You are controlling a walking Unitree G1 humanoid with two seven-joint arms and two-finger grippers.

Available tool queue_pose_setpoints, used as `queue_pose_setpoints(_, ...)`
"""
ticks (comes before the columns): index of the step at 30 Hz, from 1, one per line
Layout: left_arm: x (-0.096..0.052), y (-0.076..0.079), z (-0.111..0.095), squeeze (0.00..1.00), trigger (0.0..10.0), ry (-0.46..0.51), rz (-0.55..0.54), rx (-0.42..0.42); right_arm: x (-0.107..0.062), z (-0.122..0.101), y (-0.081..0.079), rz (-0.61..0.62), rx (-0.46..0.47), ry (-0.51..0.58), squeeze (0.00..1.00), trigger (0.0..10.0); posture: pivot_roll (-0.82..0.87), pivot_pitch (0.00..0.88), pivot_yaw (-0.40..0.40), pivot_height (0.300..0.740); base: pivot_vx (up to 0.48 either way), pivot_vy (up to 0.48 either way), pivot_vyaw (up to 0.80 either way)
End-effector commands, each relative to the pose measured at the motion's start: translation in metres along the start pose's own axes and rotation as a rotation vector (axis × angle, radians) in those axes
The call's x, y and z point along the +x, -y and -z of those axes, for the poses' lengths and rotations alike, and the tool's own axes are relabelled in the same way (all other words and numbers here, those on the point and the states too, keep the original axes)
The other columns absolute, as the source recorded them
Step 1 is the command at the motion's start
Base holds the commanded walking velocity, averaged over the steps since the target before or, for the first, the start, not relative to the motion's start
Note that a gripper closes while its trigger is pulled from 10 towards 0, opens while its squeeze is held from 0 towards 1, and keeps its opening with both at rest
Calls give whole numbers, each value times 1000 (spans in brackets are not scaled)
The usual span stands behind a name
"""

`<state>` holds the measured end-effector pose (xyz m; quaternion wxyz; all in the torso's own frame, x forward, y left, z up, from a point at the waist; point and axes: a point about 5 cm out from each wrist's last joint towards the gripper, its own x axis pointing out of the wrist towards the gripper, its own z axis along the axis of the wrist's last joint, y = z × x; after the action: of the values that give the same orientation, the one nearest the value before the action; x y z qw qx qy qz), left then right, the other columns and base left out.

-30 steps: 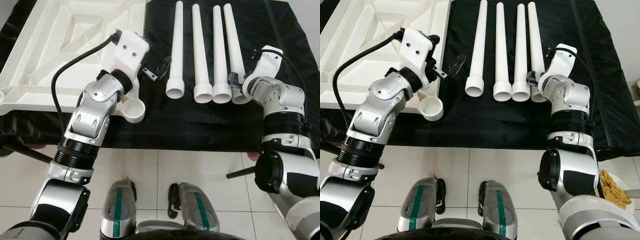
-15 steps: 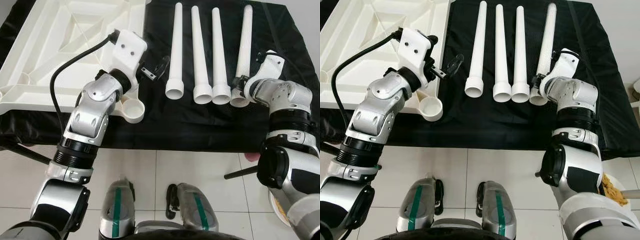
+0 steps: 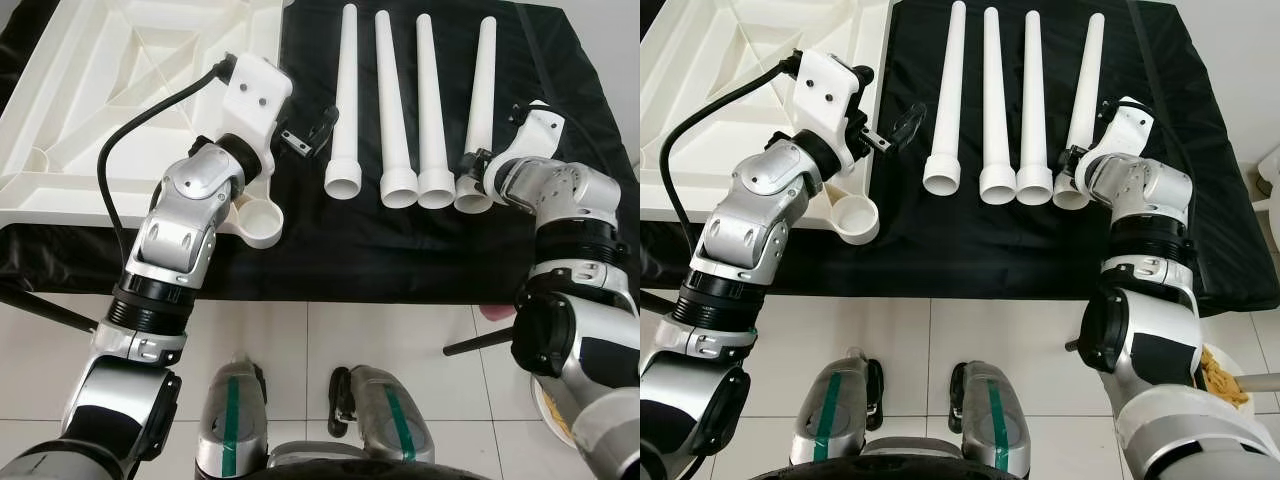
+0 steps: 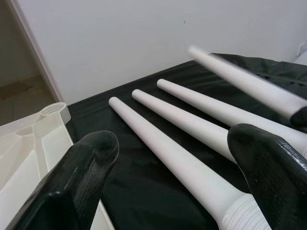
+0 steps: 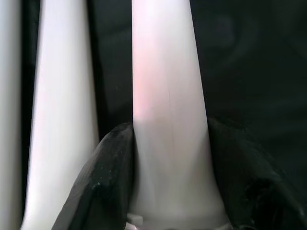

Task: Building children table

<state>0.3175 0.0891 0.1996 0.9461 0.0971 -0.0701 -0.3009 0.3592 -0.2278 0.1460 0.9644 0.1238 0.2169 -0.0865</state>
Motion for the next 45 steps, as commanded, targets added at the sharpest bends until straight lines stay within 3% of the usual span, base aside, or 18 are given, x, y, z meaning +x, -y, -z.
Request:
queue_pose_setpoints(1, 1, -2, -1, 0, 10000, -2, -25, -10, -5, -15, -6, -39, -5, 117, 0, 10000, 31, 36, -20, 740, 0, 0, 0)
queue_pose_setpoints(2, 1, -2, -1, 0, 10000, -1, -26, -13, -6, -19, -7, -48, -4, 142, 0, 10000, 31, 36, -20, 740, 0, 0, 0)
queue_pose_setpoints(3, 2, -3, -3, 0, 10000, 8, -25, -31, -13, -33, -10, -75, -12, 274, 0, 10000, 31, 33, -20, 740, 0, 0, 0)
queue_pose_setpoints(6, 3, -3, -4, 0, 10000, 15, -25, -44, -17, -40, -12, -82, -33, 349, 0, 10000, 31, 33, -20, 740, 0, 0, 0)
queue_pose_setpoints(13, 5, -8, -9, 0, 10000, 34, -8, -80, -20, -41, -12, -171, 37, 385, 0, 10000, 32, 29, -23, 740, 0, 0, 0)
queue_pose_setpoints(17, 7, -13, -13, 0, 10000, 48, -6, -103, -28, -43, -17, -277, 33, 494, 0, 10000, 35, 29, -23, 740, 0, 0, 0)
queue_pose_setpoints(21, 13, -13, -21, 0, 10000, 83, 31, -140, -36, -37, -27, -373, -46, 581, 0, 10000, 39, 20, -25, 740, 0, 0, 0)
queue_pose_setpoints(22, 14, -12, -23, 239, 10000, 101, 63, -183, -38, -34, -31, -401, -65, 591, 0, 10000, 40, 14, -24, 740, 0, 0, 0)
queue_pose_setpoints(23, 15, -11, -25, 239, 10000, 112, 85, -214, -38, -32, -33, -417, -74, 593, 0, 10000, 40, 14, -24, 740, 0, 0, 0)
queue_pose_setpoints(24, 16, -8, -25, 1000, 10000, 116, 116, -228, -40, -31, -36, -432, -81, 615, 0, 10000, 39, 7, -20, 740, 0, 0, 0)
queue_pose_setpoints(29, 18, -4, -26, 1000, 10000, 107, 148, -224, -45, -30, -41, -469, -100, 657, 0, 10000, 39, 2, -17, 740, 0, 0, 0)
queue_pose_setpoints(30, 20, 0, -27, 929, 10000, 108, 180, -247, -48, -27, -45, -503, -117, 681, 0, 10000, 39, 0, -16, 740, 0, 0, 0)
queue_pose_setpoints(31, 20, 0, -27, 929, 10000, 108, 180, -247, -48, -27, -45, -503, -117, 681, 0, 10000, 39, 0, -16, 740, 0, 0, 0)
queue_pose_setpoints(32, 21, 3, -30, 0, 10000, 114, 212, -273, -51, -24, -49, -539, -132, 691, 0, 10000, 40, 2, -16, 740, 0, 0, 0)
queue_pose_setpoints(33, 21, 3, -30, 0, 10000, 114, 212, -273, -51, -24, -49, -539, -132, 691, 0, 10000, 40, 2, -16, 740, 0, 0, 0)
queue_pose_setpoints(35, 24, 11, -44, 0, 10000, 157, 326, -377, -57, -13, -61, -668, -158, 691, 0, 10000, 45, 2, -16, 740, 0, 0, 0)
queue_pose_setpoints(41, 25, 15, -51, 0, 10000, 179, 385, -412, -61, -7, -68, -747, -158, 684, 0, 10000, 47, 3, -15, 740, 0, 0, 0)
queue_pose_setpoints(45, 27, 16, -68, 0, 10000, 223, 496, -513, -68, 1, -77, -866, -201, 680, 0, 10000, 49, 3, -13, 740, 0, 0, 0)
